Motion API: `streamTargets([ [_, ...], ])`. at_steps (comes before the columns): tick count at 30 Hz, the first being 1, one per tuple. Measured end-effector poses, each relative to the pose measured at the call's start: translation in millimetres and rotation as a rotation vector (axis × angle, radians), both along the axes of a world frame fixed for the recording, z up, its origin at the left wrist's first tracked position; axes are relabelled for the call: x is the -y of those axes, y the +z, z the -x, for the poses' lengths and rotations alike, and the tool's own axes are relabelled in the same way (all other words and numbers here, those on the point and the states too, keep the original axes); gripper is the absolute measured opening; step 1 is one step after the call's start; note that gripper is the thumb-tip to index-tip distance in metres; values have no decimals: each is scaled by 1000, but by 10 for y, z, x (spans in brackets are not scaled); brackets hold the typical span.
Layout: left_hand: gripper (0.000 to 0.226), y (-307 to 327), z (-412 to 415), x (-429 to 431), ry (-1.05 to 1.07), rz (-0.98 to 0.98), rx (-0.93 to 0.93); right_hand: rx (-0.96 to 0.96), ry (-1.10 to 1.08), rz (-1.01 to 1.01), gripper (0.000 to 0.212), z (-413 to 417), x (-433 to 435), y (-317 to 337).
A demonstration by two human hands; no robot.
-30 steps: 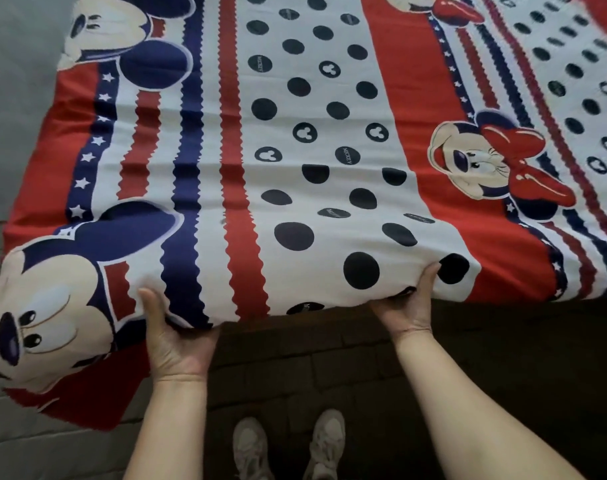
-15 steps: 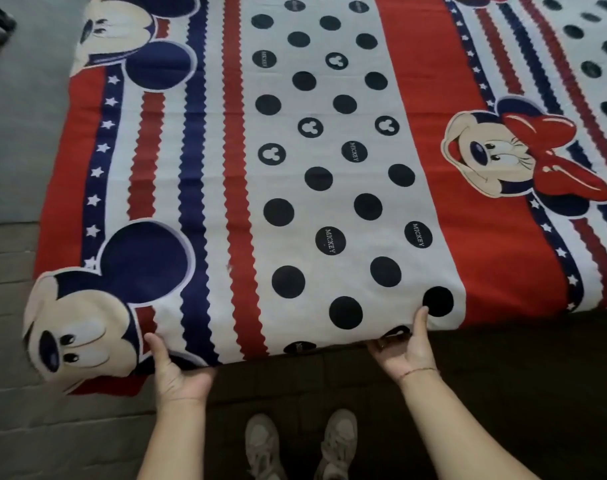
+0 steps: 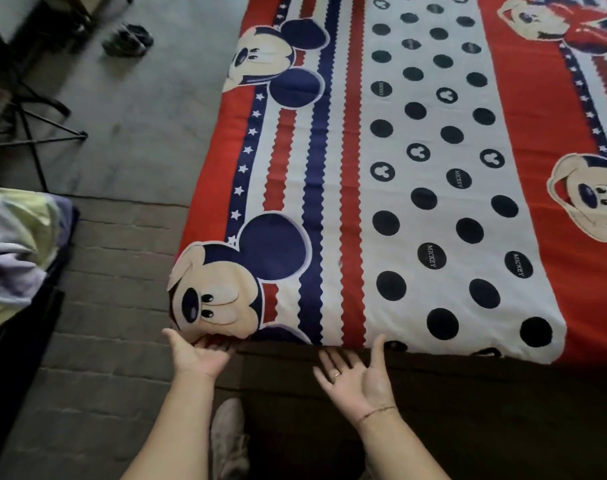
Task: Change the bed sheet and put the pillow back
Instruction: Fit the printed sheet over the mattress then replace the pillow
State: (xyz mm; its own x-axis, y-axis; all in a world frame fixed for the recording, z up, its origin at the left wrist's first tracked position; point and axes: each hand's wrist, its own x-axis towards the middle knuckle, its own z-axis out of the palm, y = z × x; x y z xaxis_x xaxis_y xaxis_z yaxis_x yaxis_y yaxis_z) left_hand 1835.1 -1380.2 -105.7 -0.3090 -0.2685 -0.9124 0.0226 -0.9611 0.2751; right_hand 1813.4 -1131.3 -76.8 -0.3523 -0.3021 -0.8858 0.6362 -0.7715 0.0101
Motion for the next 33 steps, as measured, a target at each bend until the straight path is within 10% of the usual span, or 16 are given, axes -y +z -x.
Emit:
streamTargets([
  [8,87,-254,-19,430,-90,-206,-25,-23,-121,-78,67,-65,1298,-144],
  [26,62,-224,233,1212,-374,-243,-287,-133,-311,-92,80,80,2268,-199],
  [33,93,-88,486,1483,-601,-145,-500,-342,-369,-6,100,102,2205,-165],
])
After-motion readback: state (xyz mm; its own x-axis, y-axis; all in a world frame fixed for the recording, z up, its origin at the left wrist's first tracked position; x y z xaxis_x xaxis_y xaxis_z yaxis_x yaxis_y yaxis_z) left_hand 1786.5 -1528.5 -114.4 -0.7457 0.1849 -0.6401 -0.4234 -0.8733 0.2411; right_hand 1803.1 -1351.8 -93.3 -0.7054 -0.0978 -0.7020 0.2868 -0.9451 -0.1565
